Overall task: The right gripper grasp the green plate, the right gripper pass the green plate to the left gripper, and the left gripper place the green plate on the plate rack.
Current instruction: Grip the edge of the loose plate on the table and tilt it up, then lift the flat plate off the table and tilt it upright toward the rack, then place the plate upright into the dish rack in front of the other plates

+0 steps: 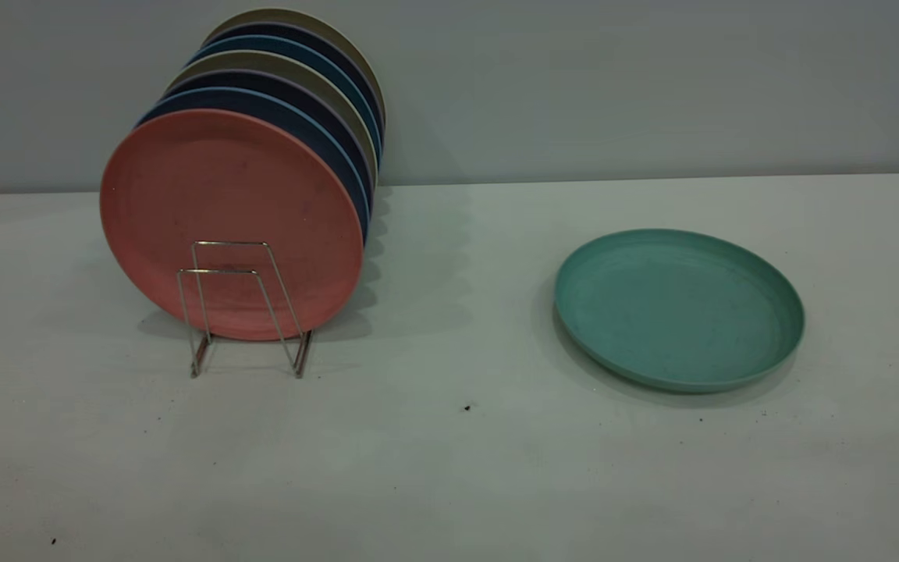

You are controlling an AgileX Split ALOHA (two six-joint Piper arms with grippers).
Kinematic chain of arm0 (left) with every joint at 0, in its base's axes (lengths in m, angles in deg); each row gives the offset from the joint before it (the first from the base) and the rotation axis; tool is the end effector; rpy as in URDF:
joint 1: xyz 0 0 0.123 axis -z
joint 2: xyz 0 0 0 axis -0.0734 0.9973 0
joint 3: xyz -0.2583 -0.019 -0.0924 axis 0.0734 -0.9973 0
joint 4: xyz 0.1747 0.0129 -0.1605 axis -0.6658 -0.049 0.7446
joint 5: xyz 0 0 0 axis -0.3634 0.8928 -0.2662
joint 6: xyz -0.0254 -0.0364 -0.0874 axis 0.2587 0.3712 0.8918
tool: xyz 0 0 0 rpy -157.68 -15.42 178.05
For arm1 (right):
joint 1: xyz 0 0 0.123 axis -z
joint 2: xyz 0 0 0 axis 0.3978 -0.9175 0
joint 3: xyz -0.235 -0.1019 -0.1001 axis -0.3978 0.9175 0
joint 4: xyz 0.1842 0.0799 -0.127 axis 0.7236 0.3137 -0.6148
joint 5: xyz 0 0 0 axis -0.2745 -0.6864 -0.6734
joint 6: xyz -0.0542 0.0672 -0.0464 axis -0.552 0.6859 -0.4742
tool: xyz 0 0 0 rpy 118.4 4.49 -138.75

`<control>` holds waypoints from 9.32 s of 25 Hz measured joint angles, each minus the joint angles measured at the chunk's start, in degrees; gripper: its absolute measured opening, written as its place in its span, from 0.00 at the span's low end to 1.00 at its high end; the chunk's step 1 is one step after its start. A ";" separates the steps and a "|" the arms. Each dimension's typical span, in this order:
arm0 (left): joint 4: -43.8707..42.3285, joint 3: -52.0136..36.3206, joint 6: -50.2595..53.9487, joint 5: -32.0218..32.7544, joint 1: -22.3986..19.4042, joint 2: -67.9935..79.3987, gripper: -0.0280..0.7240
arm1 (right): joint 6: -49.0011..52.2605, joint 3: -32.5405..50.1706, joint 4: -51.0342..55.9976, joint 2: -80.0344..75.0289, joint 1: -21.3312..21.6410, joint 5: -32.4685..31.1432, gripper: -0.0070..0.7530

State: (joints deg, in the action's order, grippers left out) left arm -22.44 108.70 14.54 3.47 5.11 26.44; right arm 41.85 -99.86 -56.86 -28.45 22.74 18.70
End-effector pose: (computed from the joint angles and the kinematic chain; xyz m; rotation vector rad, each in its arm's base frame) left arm -0.0065 -0.0015 0.2569 0.0818 2.1113 0.0040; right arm -0.0052 0.0027 0.2553 -0.0780 2.1217 0.0099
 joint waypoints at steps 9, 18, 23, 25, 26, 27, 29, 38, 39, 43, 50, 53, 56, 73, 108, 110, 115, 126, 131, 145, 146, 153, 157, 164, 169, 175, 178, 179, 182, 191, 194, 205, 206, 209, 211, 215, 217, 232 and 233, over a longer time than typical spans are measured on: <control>0.00 0.00 0.00 0.00 0.00 0.00 0.57 | 0.00 0.00 0.00 0.00 0.00 0.00 0.56; 0.00 0.00 0.00 0.00 0.00 0.00 0.57 | 0.00 0.00 0.00 0.00 0.00 0.00 0.56; 0.00 0.00 0.00 0.00 0.00 0.00 0.57 | 0.00 0.00 0.00 0.00 0.00 0.00 0.56; 0.00 0.00 0.00 0.00 0.00 0.00 0.57 | 0.00 0.00 0.00 0.00 0.00 0.00 0.56; 0.00 0.00 0.06 0.00 0.00 0.00 0.57 | 0.00 0.00 0.00 0.00 0.00 0.00 0.56; 0.00 0.00 0.06 0.00 0.00 0.00 0.57 | 0.00 0.00 0.00 0.00 0.00 0.00 0.56; 0.00 0.00 0.06 0.00 0.00 0.00 0.57 | 0.00 0.00 0.00 0.00 0.00 0.00 0.56; 0.00 0.00 0.06 -0.05 0.00 0.00 0.57 | 0.14 0.00 0.00 0.00 0.00 0.00 0.56; 0.00 0.00 0.06 -0.05 0.00 0.00 0.57 | 0.19 0.00 0.00 0.00 0.00 0.00 0.56; 0.05 0.00 0.06 -0.05 0.00 0.00 0.57 | 0.20 0.00 0.23 0.00 0.00 0.00 0.56; -2.37 1.93 3.85 -4.82 0.00 6.71 0.61 | -0.38 -1.10 4.35 -7.01 0.00 4.35 0.56; -2.37 2.87 3.97 -11.61 0.00 17.04 0.68 | -3.89 -2.43 6.56 -16.87 0.00 11.32 0.57; -2.37 4.71 2.01 -18.78 0.00 30.03 0.74 | -7.31 -5.03 9.23 -29.27 0.00 16.12 0.62; 8.51 34.32 -7.12 -27.02 1.12 90.78 0.78 | -37.92 -14.55 42.62 -84.05 0.00 33.73 0.67; 39.01 45.66 -23.96 -46.51 24.57 119.10 0.78 | -52.10 -55.34 58.24 -140.68 11.46 24.18 0.65; 39.52 45.66 -23.91 -46.56 24.57 119.10 0.78 | -52.10 -55.70 59.37 -141.17 11.46 24.07 0.61; 39.88 45.66 -23.91 -46.95 24.57 119.10 0.78 | -52.10 -56.08 61.22 -142.54 10.86 24.19 0.37; 43.18 45.66 -23.91 -47.76 24.57 119.26 0.78 | -59.48 -59.17 64.50 -144.31 10.22 16.08 0.03; 45.34 45.66 -23.91 -48.68 24.57 119.26 0.78 | -60.92 -60.69 65.02 -143.06 7.80 12.26 0.03; 52.47 45.66 -24.03 -50.14 24.57 123.15 0.65 | -63.56 -60.70 65.71 -138.69 0.08 9.47 0.03; 52.67 45.66 -24.08 -50.18 24.57 123.22 0.57 | -63.71 -60.70 65.71 -138.65 -0.12 9.29 0.03; 54.33 45.86 -24.02 -49.74 24.61 123.18 0.18 | -64.37 -60.70 64.95 -138.63 -0.01 10.54 0.03; 54.45 45.86 -24.07 -49.74 24.61 123.18 0.18 | -64.31 -60.70 65.13 -138.63 -0.01 10.54 0.12; 53.22 45.86 -26.41 -50.24 24.61 123.25 0.18 | -64.06 -60.70 65.74 -134.49 0.22 9.86 0.65; 51.68 45.79 -32.00 -49.44 23.76 120.90 0.18 | -63.59 -60.70 65.75 -126.08 2.88 5.65 0.92; 45.17 45.79 -44.38 -38.78 16.82 108.08 0.18 | -57.48 -60.70 60.12 -112.48 7.01 -2.10 0.82; 40.43 45.79 -51.20 -34.55 12.62 101.16 0.18 | -52.04 -60.70 55.16 -106.65 7.43 -2.80 0.69; 38.87 45.79 -53.61 -33.81 11.06 99.09 0.18 | -50.00 -60.70 53.25 -104.74 7.22 -3.11 0.66; 36.95 45.79 -60.31 -32.20 6.36 94.21 0.18 | -43.33 -60.65 44.47 -99.61 5.53 -3.81 0.58; 35.17 45.73 -87.45 -29.15 -1.34 91.15 0.18 | -33.14 -45.73 32.11 -83.09 0.39 -4.68 0.56; 35.23 45.73 -97.79 -28.64 -1.28 91.62 0.18 | -32.99 -36.92 32.05 -75.69 0.14 -4.73 0.56; 36.46 45.73 -106.88 -32.51 -1.16 97.04 0.18 | -31.03 -13.50 30.57 -55.00 0.14 -1.97 0.56; 36.46 45.73 -107.14 -33.16 -1.16 97.78 0.18 | -30.83 -12.08 30.57 -53.25 0.14 -1.91 0.56; 36.62 45.73 -108.46 -33.74 -1.16 99.34 0.18 | -30.00 -9.19 30.39 -48.40 0.14 -1.91 0.56; 36.66 45.73 -108.97 -33.47 -1.16 100.38 0.18 | -29.39 -8.00 29.47 -45.05 0.14 -1.91 0.56; 36.70 45.73 -109.32 -32.98 -1.16 101.79 0.18 | -25.49 -7.52 25.11 -39.09 0.14 -2.04 0.56; 36.70 45.73 -109.32 -32.98 -1.16 102.18 0.18 | -23.15 -7.52 22.41 -36.54 0.14 -2.09 0.56; 37.36 45.73 -109.43 -34.12 -1.16 108.78 0.18 | -14.51 -2.52 9.61 -22.65 0.14 -2.90 0.56; 37.44 45.73 -109.31 -34.25 -1.16 109.24 0.18 | -14.44 -1.49 9.56 -21.91 0.14 -2.63 0.56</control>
State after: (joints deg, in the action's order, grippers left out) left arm 15.00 154.43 -94.78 -30.78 3.94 135.68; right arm 27.41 -101.35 -47.30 -50.36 22.88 16.06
